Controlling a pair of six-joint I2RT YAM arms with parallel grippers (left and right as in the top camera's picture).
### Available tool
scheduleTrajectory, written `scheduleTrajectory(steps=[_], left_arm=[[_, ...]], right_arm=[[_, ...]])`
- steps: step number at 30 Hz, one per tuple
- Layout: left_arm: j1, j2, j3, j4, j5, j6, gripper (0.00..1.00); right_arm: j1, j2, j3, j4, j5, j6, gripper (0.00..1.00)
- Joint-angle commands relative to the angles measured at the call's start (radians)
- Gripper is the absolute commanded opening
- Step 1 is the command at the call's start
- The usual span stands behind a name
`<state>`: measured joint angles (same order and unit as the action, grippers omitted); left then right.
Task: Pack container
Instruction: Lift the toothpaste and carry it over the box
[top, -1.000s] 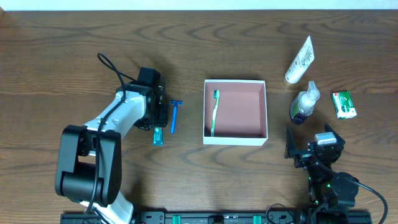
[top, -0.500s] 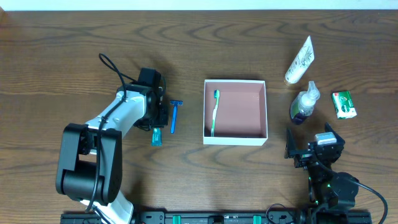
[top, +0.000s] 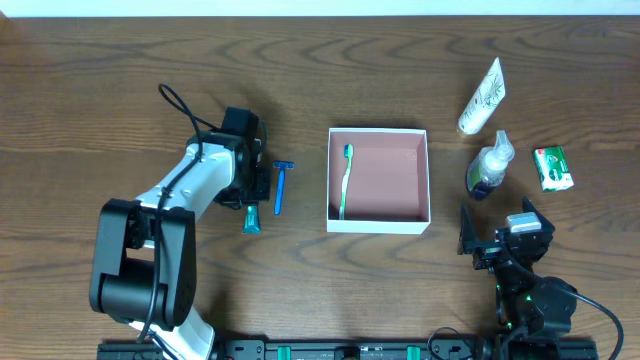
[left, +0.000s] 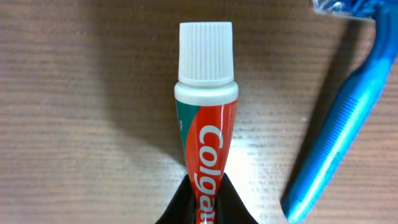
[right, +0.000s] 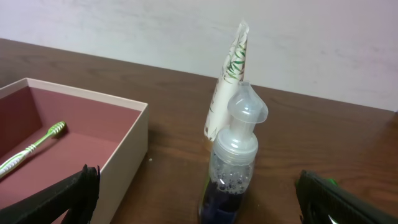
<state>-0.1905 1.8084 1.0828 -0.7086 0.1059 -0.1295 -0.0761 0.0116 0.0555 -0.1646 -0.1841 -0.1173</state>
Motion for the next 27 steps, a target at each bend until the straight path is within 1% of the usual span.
scheduleTrajectory(steps=[1, 6, 11, 15, 18, 22, 24, 27], left_arm=[[0.004, -0.025, 0.088, -0.040, 0.011, 0.005, 0.06], [0.004, -0.109, 0.195, -0.126, 0.046, 0.005, 0.06], [-0.012, -0.247, 0.256, -0.150, 0.198, 0.005, 0.06], [-0.076, -0.352, 0.259, -0.146, 0.220, 0.001, 0.06], [-0.155, -0.400, 0.259, -0.135, 0.220, 0.000, 0.06], [-0.266, -0.395, 0.259, -0.097, 0.218, -0.040, 0.06], [-0.304, -0.374, 0.259, -0.073, 0.218, -0.063, 0.06], [-0.351, -0.325, 0.259, -0.035, 0.215, -0.068, 0.06]], right_arm=[[0.012, -0.006, -0.005, -0.001, 0.000, -0.011, 0.99], [0.012, -0.006, -0.005, -0.001, 0.000, -0.011, 0.99], [0.012, -0.006, -0.005, -0.001, 0.000, -0.011, 0.99], [0.012, -0.006, -0.005, -0.001, 0.000, -0.011, 0.99], [0.012, -0.006, -0.005, -0.001, 0.000, -0.011, 0.99], [0.012, -0.006, -0.005, -0.001, 0.000, -0.011, 0.99], [0.012, -0.006, -0.005, -0.001, 0.000, -0.011, 0.99], [0.012, -0.006, -0.005, -0.001, 0.000, -0.011, 0.99]])
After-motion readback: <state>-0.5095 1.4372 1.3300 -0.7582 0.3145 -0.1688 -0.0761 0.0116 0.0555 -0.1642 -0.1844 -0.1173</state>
